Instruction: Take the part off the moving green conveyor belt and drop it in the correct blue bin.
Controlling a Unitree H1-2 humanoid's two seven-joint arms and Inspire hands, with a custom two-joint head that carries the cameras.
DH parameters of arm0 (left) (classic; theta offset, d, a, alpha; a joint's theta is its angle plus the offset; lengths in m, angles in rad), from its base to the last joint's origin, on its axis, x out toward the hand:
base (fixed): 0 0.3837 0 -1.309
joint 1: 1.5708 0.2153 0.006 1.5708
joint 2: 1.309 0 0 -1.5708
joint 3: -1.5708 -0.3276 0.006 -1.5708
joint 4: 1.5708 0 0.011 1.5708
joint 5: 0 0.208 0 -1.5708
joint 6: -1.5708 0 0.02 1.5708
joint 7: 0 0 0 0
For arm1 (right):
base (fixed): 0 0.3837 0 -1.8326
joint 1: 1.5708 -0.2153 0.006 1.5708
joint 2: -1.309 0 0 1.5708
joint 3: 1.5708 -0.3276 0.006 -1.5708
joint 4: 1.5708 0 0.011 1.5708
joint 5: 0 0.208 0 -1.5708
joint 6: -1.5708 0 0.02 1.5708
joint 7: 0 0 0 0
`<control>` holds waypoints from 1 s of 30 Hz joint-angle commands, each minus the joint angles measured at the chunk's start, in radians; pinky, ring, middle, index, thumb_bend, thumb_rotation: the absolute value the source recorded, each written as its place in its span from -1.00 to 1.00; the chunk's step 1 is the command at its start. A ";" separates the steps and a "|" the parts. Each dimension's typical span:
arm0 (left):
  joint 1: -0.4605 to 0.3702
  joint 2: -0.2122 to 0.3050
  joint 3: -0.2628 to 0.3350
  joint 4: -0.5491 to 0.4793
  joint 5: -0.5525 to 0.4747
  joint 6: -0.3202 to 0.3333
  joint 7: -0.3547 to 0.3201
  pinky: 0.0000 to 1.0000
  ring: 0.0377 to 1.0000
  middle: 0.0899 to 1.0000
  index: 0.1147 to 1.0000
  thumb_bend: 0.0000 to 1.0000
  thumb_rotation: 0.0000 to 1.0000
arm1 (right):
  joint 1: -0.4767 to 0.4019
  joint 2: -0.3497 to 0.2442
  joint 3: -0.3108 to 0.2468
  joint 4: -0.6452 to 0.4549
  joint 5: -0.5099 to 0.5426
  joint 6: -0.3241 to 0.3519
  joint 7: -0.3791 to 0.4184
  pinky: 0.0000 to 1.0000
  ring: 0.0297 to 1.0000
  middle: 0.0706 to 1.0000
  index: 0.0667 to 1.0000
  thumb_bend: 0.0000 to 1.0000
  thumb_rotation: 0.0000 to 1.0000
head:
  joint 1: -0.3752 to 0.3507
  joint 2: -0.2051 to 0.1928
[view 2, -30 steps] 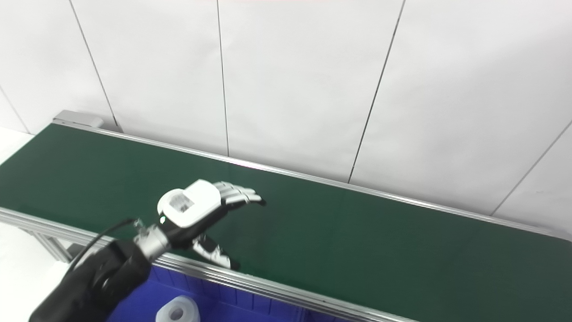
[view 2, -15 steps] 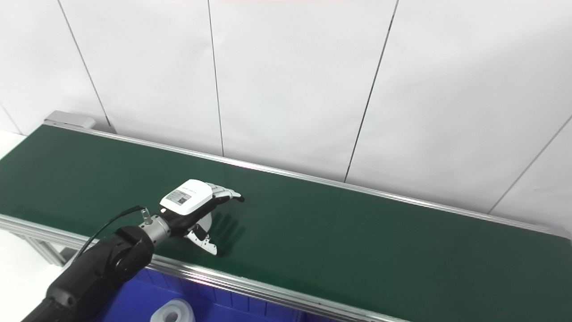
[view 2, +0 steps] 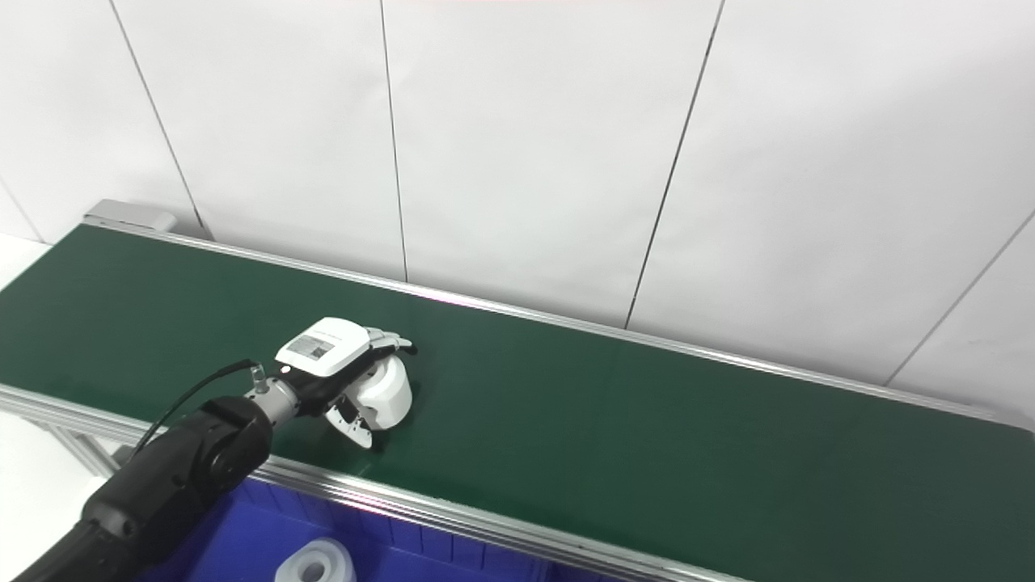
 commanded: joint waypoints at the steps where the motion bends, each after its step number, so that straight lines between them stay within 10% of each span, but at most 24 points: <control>1: -0.026 0.028 -0.002 -0.018 0.031 0.054 -0.003 0.51 0.62 0.62 0.58 0.90 -0.66 | 0.007 0.005 0.001 -0.033 0.006 -0.050 0.007 0.54 0.68 0.89 0.85 0.20 0.90 | 0.002 0.000; 4: -0.029 0.018 -0.008 -0.018 0.029 0.081 -0.002 0.20 0.24 0.21 0.20 0.63 -0.92 | 0.007 0.001 0.002 -0.036 0.009 -0.047 0.011 0.53 0.68 0.89 0.85 0.21 0.91 | 0.002 0.004; 5: -0.031 0.019 -0.013 -0.012 0.025 0.073 0.000 0.04 0.05 0.01 -0.06 0.24 -0.98 | 0.007 0.001 0.001 -0.036 0.007 -0.047 0.011 0.53 0.67 0.89 0.85 0.21 0.91 | 0.001 0.004; 8: -0.036 0.026 -0.033 -0.004 0.007 0.042 -0.010 -0.10 -0.09 -0.05 -0.18 0.08 -1.00 | 0.006 -0.002 0.000 -0.036 0.007 -0.043 0.015 0.53 0.67 0.89 0.85 0.20 0.92 | 0.002 0.005; 21: 0.021 0.005 0.023 -0.079 -0.198 -0.027 0.003 0.06 -0.01 -0.06 -0.21 0.04 -1.00 | 0.012 0.006 0.006 -0.059 0.012 -0.020 0.023 0.54 0.65 0.89 0.84 0.20 0.89 | -0.010 0.026; 30: 0.170 0.045 0.037 -0.516 -0.228 0.042 -0.186 0.01 -0.13 -0.14 -0.16 0.05 -1.00 | 0.048 0.036 0.030 -0.169 -0.008 0.064 0.028 0.61 0.66 0.86 0.83 0.21 0.84 | -0.093 0.173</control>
